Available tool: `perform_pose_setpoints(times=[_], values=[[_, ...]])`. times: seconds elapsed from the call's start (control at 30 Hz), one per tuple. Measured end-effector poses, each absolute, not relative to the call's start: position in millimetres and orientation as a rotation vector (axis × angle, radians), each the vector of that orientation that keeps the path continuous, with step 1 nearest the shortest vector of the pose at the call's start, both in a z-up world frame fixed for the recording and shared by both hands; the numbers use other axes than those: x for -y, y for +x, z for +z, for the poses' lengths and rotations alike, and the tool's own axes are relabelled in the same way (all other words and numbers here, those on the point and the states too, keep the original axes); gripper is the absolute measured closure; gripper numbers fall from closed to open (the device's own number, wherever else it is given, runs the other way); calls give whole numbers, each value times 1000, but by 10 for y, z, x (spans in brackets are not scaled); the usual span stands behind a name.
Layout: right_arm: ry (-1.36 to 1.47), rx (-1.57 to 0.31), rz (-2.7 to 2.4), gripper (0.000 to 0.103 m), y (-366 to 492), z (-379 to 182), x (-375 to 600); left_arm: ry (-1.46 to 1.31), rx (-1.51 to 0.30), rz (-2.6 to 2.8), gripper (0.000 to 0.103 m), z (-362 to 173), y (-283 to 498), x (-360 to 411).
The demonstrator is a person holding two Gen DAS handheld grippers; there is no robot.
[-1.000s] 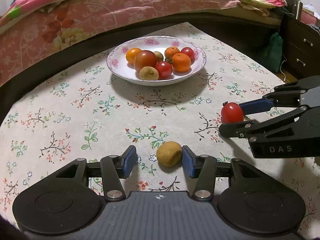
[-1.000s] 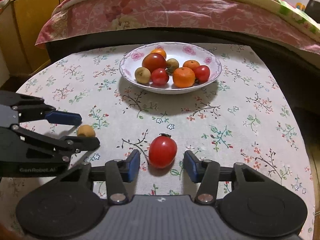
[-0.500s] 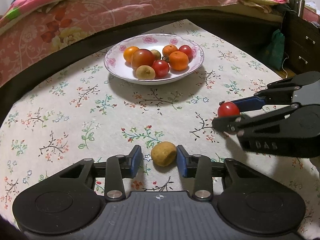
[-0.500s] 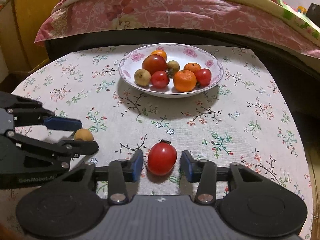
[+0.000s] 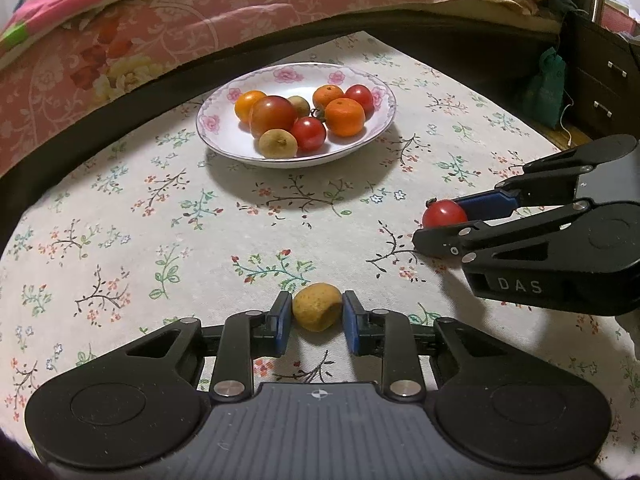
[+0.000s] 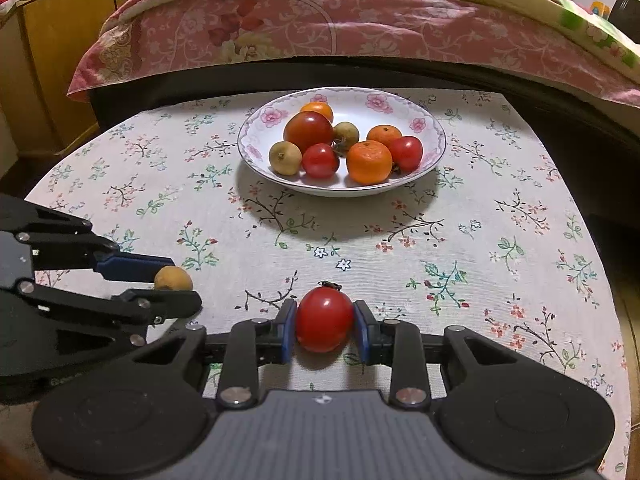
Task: Organize fruits
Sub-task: 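Carry the yellow fruit and tomato over the white plate with both tools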
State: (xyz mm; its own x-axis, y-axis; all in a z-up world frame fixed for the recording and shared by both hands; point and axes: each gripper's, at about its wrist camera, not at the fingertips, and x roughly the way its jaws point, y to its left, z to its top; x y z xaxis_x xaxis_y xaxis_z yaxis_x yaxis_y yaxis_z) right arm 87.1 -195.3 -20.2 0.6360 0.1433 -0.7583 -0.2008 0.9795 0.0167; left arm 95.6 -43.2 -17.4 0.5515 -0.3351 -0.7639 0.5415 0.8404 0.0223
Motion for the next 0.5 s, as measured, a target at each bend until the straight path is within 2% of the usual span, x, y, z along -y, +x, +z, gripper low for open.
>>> perform_pose_setpoints(times=[0.5], values=[[-52,-857,201,74,844,-133,1975,267,-854,-538,69,-159,945,457]])
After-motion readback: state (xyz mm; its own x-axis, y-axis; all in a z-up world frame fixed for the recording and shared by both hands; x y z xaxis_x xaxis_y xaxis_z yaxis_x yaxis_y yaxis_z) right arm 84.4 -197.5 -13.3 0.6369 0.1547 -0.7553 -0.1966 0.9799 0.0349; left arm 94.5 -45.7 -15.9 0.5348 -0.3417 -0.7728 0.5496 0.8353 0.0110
